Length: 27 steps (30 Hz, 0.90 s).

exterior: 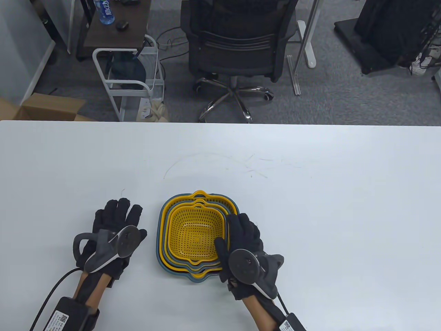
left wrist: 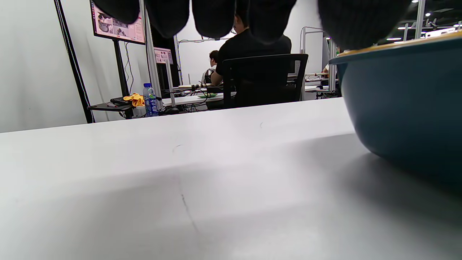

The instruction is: Nest basins with drain baskets

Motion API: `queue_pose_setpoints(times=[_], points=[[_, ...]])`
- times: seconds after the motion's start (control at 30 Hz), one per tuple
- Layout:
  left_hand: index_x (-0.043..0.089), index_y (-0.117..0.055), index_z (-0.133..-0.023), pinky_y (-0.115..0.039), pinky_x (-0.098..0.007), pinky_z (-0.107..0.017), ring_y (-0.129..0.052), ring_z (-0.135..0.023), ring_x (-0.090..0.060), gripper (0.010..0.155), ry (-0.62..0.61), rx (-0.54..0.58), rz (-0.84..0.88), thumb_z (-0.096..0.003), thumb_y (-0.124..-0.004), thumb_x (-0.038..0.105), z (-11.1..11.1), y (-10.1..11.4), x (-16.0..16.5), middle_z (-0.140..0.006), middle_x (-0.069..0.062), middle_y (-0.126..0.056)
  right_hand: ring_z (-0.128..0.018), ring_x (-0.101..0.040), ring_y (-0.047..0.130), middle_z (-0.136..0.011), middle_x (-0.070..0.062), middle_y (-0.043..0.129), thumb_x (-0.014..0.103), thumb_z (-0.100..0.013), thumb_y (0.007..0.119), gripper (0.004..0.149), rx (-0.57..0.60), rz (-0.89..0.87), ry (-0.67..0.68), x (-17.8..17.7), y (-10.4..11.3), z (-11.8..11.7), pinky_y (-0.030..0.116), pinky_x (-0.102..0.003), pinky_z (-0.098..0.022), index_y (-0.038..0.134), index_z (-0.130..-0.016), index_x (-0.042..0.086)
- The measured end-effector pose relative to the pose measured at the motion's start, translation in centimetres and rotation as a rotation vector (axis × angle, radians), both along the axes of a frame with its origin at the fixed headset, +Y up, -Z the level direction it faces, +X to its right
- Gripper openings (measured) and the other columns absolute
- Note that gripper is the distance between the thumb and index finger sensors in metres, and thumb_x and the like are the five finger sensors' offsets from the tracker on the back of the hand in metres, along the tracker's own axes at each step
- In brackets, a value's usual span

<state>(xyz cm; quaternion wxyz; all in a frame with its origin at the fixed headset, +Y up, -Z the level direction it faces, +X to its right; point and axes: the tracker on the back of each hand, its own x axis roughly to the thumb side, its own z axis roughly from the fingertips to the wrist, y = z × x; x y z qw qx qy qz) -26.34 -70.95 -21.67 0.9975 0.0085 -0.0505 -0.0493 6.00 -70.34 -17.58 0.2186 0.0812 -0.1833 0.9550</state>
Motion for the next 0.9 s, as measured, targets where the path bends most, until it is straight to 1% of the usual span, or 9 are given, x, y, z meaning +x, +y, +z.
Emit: queue_pose_setpoints(times=[0.03,0.1,0.2,0.27,0.33,0.4,0.5,0.7,0.9], points=[[0.032,-0.051,-0.111,-0.048,-0.061,-0.079,-0.05,-0.113,-0.043,0.076,-0.003,-0.002,0.005,-0.044,-0.07,0.064,0.0,0.0,0.1,-0.124,-0.008,-0.045,-0.09,-0.056,0.063,-0.106,-0.029,0.053,0.043,-0.049,0.08,0.071,0.035,0.05,-0.019,0.9,-0.8,-0.2,0.069,-0.062,-0.062,0.055,-0.104,0.005],[0.032,-0.051,-0.111,-0.048,-0.061,-0.079,-0.049,-0.113,-0.043,0.077,-0.008,-0.004,0.005,-0.0439,-0.07,0.064,0.1,-0.1,0.2,-0.124,-0.008,-0.045,-0.092,-0.056,0.06,-0.107,-0.029,0.051,0.043,-0.049,0.079,0.07,0.067,0.119,-0.044,1.9,-1.9,-0.5,0.066,-0.064,-0.064,0.055,-0.104,0.007],[0.032,-0.051,-0.111,-0.048,-0.061,-0.079,-0.049,-0.113,-0.043,0.077,-0.009,-0.001,0.001,-0.0439,-0.07,0.064,0.1,-0.1,0.3,-0.124,-0.008,-0.045,-0.094,-0.057,0.055,-0.108,-0.028,0.048,0.043,-0.049,0.078,0.069,0.076,0.237,-0.049,2.7,-3.1,-1.0,0.06,-0.068,-0.066,0.055,-0.104,0.008],[0.032,-0.051,-0.111,-0.048,-0.061,-0.079,-0.049,-0.113,-0.043,0.077,-0.008,0.001,0.007,-0.044,-0.07,0.064,0.1,-0.2,0.3,-0.124,-0.008,-0.045,-0.095,-0.057,0.052,-0.109,-0.027,0.047,0.048,-0.05,0.072,0.068,0.087,0.294,-0.055,3.1,-3.5,-1.1,0.058,-0.068,-0.067,0.054,-0.105,0.01],[0.032,-0.051,-0.111,-0.048,-0.061,-0.079,-0.049,-0.113,-0.043,0.077,-0.008,-0.001,0.01,-0.0439,-0.07,0.064,0.1,-0.2,0.3,-0.124,-0.008,-0.045,-0.096,-0.057,0.052,-0.11,-0.026,0.046,0.048,-0.05,0.072,0.068,0.087,0.269,-0.051,3.3,-3.5,-1.1,0.056,-0.069,-0.068,0.055,-0.105,0.011],[0.032,-0.051,-0.111,-0.048,-0.061,-0.079,-0.049,-0.113,-0.043,0.077,-0.01,0.001,0.003,-0.0438,-0.07,0.064,0.1,-0.3,0.4,-0.124,-0.008,-0.045,-0.096,-0.056,0.053,-0.11,-0.026,0.048,0.046,-0.05,0.072,0.067,0.136,0.22,-0.059,3.6,-2.9,-0.9,0.056,-0.07,-0.067,0.055,-0.104,0.011],[0.032,-0.051,-0.111,-0.048,-0.061,-0.079,-0.049,-0.113,-0.043,0.077,-0.009,0.0,-0.004,-0.0439,-0.07,0.064,0.1,-0.3,0.4,-0.124,-0.008,-0.045,-0.096,-0.056,0.053,-0.109,-0.026,0.048,0.045,-0.05,0.073,0.066,0.149,0.165,-0.07,3.8,-2.5,-0.7,0.056,-0.07,-0.068,0.055,-0.104,0.011],[0.032,-0.051,-0.111,-0.048,-0.061,-0.079,-0.049,-0.113,-0.043,0.077,-0.008,-0.022,-0.016,-0.044,-0.07,0.064,0.0,-1.0,0.5,-0.124,-0.008,-0.045,-0.096,-0.056,0.054,-0.109,-0.027,0.049,0.045,-0.05,0.073,0.066,0.135,0.182,-0.044,3.8,-2.9,-0.6,0.056,-0.07,-0.067,0.056,-0.104,0.011],[0.032,-0.051,-0.111,-0.048,-0.061,-0.079,-0.049,-0.113,-0.043,0.077,-0.005,-0.021,-0.021,-0.0439,-0.07,0.064,0.0,-1.1,0.5,-0.124,-0.008,-0.045,-0.096,-0.056,0.054,-0.109,-0.027,0.049,0.045,-0.05,0.073,0.066,0.15,0.157,-0.035,3.8,-2.6,-0.5,0.056,-0.07,-0.067,0.057,-0.103,0.01]])
